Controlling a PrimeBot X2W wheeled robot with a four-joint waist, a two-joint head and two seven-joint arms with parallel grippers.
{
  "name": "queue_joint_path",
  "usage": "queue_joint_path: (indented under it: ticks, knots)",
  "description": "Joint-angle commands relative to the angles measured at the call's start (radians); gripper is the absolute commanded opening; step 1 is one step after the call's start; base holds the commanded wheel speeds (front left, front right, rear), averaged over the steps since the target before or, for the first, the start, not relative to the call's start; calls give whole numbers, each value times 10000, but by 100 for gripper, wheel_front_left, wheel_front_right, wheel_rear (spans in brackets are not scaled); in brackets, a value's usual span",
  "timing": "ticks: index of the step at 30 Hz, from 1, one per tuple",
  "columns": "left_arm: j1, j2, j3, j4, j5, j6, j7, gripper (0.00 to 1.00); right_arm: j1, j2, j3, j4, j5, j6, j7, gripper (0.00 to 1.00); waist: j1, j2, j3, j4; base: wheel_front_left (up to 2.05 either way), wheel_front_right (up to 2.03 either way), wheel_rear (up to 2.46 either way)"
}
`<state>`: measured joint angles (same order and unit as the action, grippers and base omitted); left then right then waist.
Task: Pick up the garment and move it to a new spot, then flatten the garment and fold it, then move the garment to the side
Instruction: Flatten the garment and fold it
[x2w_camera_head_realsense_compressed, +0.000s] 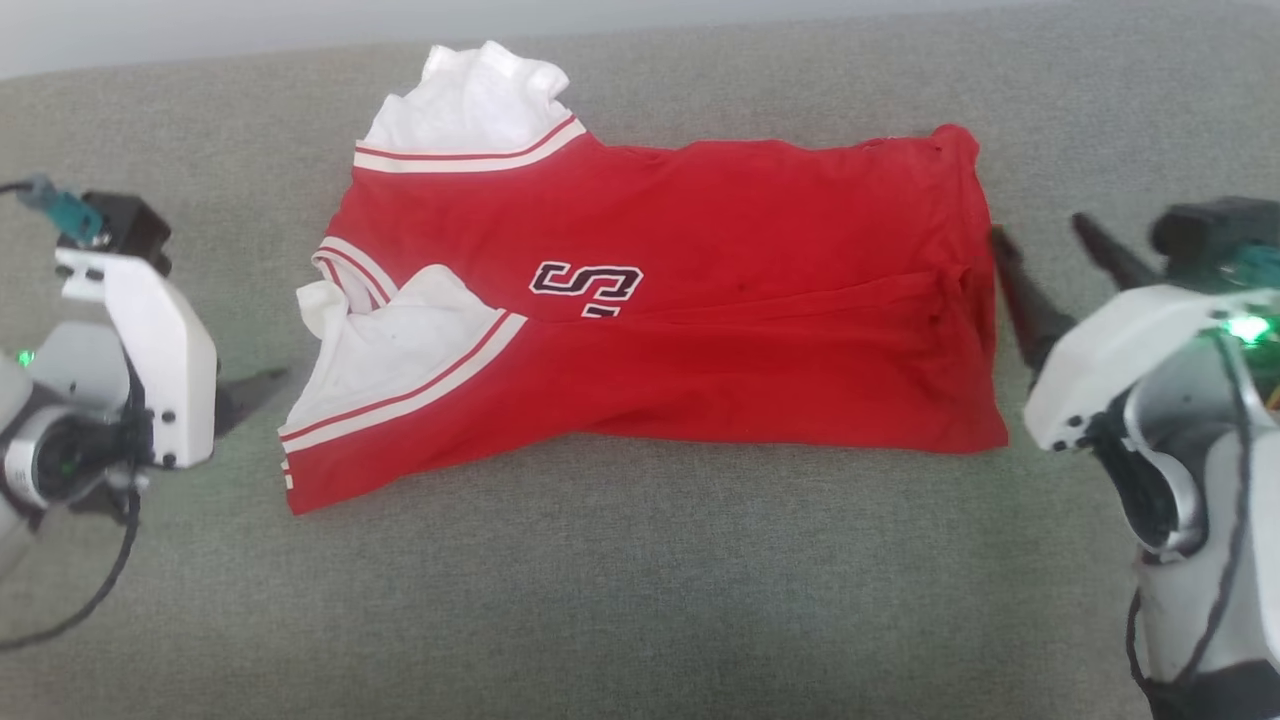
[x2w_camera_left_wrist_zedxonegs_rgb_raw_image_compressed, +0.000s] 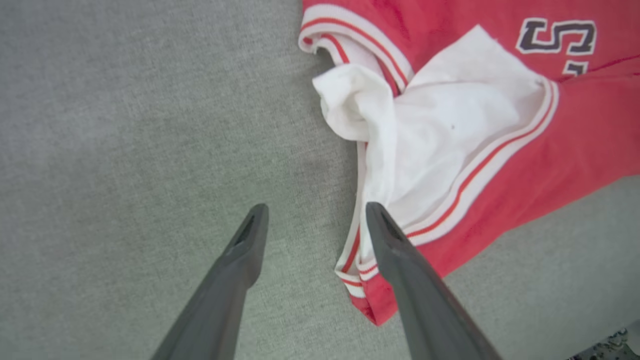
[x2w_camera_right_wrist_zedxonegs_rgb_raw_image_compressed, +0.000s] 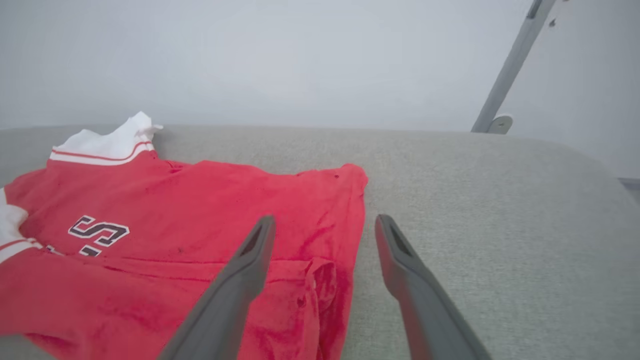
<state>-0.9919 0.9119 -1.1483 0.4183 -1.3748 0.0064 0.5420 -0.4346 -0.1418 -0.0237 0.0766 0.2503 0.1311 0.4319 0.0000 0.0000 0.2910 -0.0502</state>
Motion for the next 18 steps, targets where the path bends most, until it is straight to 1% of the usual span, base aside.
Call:
queue_joint_path:
  ticks: [1, 6, 10, 14, 18]
  knots:
    - [218, 112, 55, -226, -192, 154, -43, 100, 162, 85, -124, -155, -137, -6, -276, 100, 0, 0, -16, -27, 0, 0, 0]
    - [913, 837, 110, -1478, -455, 782, -259, 100, 487, 458, -762, -907, -700, -6, -1492, 100, 0, 0, 41, -226, 0, 0, 0]
    - [1431, 1304, 117, -2172, -697, 1183, -458, 100, 747, 718, -1167, -1403, -978, -6, -2023, 100, 0, 0, 169, -449, 0, 0, 0]
    - [1806, 1544, 131, -2419, -899, 1403, -700, 100, 1124, 877, -1355, -1972, -1107, -6, -2191, 100, 0, 0, 338, -703, 0, 0, 0]
    - [2081, 1519, 99, -2141, -924, 1487, -905, 100, 1427, 920, -1481, -2247, -830, -6, -2227, 100, 0, 0, 507, -961, 0, 0, 0]
